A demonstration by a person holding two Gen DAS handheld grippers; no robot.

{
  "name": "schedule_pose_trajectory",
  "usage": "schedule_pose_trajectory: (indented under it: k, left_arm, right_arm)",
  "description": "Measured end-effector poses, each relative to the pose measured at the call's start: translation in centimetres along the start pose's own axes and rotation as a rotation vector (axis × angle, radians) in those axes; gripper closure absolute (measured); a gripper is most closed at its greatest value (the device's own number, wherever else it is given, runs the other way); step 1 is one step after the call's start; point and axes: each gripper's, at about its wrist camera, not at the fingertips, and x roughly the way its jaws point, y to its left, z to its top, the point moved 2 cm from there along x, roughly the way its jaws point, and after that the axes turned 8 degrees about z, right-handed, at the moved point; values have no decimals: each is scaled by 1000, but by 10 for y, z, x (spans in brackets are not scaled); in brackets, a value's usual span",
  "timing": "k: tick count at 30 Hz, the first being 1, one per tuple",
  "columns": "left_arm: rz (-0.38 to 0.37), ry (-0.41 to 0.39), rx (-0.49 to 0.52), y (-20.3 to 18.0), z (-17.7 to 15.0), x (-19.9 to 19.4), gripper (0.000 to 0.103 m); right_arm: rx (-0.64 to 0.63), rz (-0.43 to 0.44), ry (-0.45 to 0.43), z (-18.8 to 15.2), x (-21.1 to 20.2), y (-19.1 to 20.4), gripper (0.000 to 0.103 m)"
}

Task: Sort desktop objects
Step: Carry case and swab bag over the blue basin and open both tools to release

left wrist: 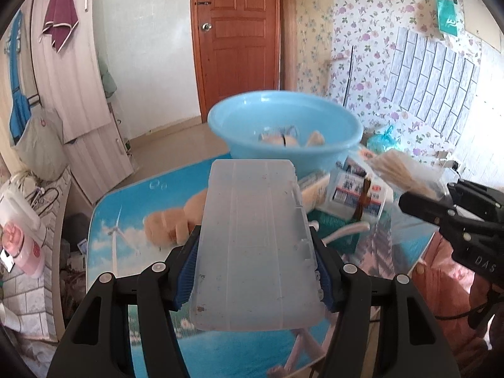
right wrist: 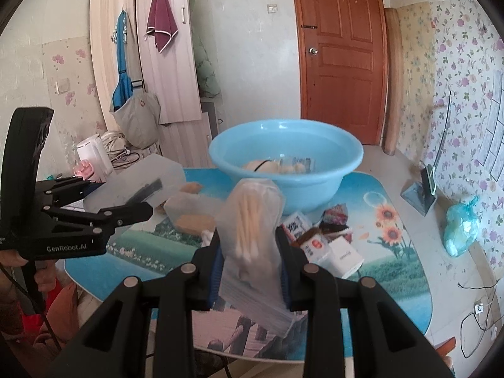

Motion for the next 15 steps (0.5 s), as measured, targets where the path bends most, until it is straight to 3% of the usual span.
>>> schedule_pose_trajectory:
  k: [15]
  left_arm:
    - [-7, -27, 34, -11, 48, 26, 41]
  right_arm:
    - [-14, 0, -53, 43, 16, -21, 74]
